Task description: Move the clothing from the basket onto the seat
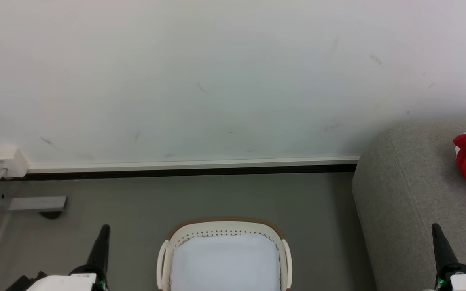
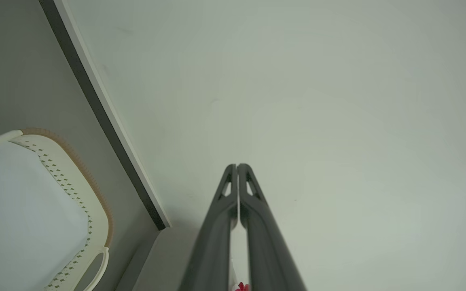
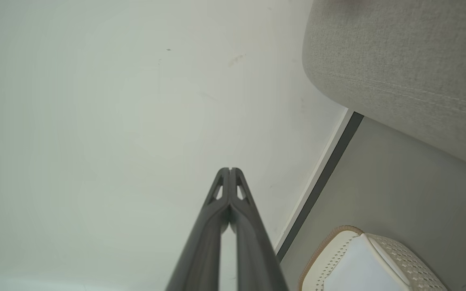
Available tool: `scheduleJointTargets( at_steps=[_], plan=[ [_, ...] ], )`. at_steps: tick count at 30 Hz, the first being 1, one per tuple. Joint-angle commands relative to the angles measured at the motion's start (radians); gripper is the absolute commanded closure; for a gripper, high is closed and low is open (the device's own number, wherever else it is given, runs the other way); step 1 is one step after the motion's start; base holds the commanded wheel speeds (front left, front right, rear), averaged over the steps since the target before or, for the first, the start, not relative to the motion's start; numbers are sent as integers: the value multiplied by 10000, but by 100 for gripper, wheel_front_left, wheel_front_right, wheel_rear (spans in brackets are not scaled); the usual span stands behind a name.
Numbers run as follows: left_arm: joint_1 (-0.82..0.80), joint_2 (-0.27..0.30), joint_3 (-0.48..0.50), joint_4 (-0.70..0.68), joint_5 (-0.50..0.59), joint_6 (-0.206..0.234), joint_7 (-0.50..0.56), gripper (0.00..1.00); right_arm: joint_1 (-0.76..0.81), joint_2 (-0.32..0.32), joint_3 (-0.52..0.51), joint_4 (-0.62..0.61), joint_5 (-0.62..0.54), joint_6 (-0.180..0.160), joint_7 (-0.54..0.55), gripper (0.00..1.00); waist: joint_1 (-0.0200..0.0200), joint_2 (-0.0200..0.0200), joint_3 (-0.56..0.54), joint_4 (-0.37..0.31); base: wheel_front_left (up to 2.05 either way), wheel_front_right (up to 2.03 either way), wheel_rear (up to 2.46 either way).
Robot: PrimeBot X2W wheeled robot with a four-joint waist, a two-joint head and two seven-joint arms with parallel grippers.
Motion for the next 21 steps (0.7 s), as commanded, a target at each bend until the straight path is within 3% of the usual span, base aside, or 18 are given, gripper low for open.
scheduleJointTargets(
  at_steps=[1,21],
  plan=[
    [-145,33,78,-92,-242,-78,98,100,-164,-110,-45,-85,269,-19,85,100,0,0,8,-10,0,0,0],
    [-239,9,253,-244,-1588,-90,448,100,-341,-120,-113,-162,1659,-22,426,100,-1,0,84,-101,0,0,0]
  ],
)
